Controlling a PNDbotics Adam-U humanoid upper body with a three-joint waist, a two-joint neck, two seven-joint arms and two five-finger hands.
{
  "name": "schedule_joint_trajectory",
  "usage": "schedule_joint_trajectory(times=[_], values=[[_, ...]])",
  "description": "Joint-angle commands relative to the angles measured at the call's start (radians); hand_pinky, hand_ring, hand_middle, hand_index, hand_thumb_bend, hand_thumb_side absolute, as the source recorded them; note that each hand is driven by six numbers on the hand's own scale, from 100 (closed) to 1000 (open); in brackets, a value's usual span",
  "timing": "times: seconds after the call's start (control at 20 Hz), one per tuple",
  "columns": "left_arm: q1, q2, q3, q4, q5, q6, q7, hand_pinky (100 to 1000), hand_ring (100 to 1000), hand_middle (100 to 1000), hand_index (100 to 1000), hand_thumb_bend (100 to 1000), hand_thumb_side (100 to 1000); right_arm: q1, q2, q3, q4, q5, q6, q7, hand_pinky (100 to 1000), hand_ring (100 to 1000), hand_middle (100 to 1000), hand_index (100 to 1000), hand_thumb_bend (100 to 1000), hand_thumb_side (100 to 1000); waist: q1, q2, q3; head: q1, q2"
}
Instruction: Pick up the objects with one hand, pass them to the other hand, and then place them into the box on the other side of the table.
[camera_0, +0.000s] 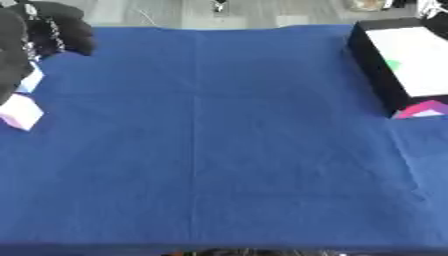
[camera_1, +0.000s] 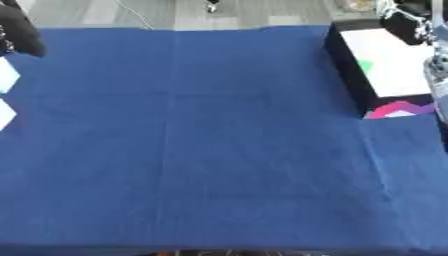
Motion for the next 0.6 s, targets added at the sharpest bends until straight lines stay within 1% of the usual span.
schedule_joint_trajectory(times=[0.05, 0.25, 0.4, 0.5, 0.6], values=[[-0.003, 0.057, 0.028, 0.0, -0.05, -0.027, 0.024, 779, 710, 641, 847, 408, 829, 0.014, 0.016, 0.014, -0.137, -0.065, -0.033, 0.04, 816, 733, 756, 927, 100, 109, 0.002, -0.011, -0.002, 0.031, -0.008], [0.012, 0.128, 0.044, 0.025, -0.121, -0.076, 0.05, 782, 708, 640, 854, 403, 798, 0.058, 0.054, 0.035, -0.238, -0.101, -0.066, 0.095, 814, 727, 751, 928, 100, 114, 0.008, -0.011, -0.007, 0.08, -0.024], [0.02, 0.191, 0.044, 0.051, -0.189, -0.128, 0.074, 790, 712, 647, 858, 388, 764, 0.086, 0.074, 0.046, -0.273, -0.111, -0.083, 0.133, 815, 724, 749, 932, 100, 126, 0.013, -0.01, -0.012, 0.109, -0.04], [0.025, 0.242, 0.034, 0.076, -0.211, -0.174, 0.079, 799, 718, 654, 862, 384, 724, 0.1, 0.082, 0.051, -0.284, -0.12, -0.09, 0.15, 816, 723, 749, 934, 100, 132, 0.016, -0.01, -0.016, 0.121, -0.044], [0.029, 0.306, 0.016, 0.106, -0.242, -0.237, 0.082, 811, 730, 673, 871, 400, 683, 0.11, 0.086, 0.053, -0.291, -0.127, -0.094, 0.163, 816, 722, 749, 935, 100, 136, 0.021, -0.011, -0.02, 0.127, -0.046]])
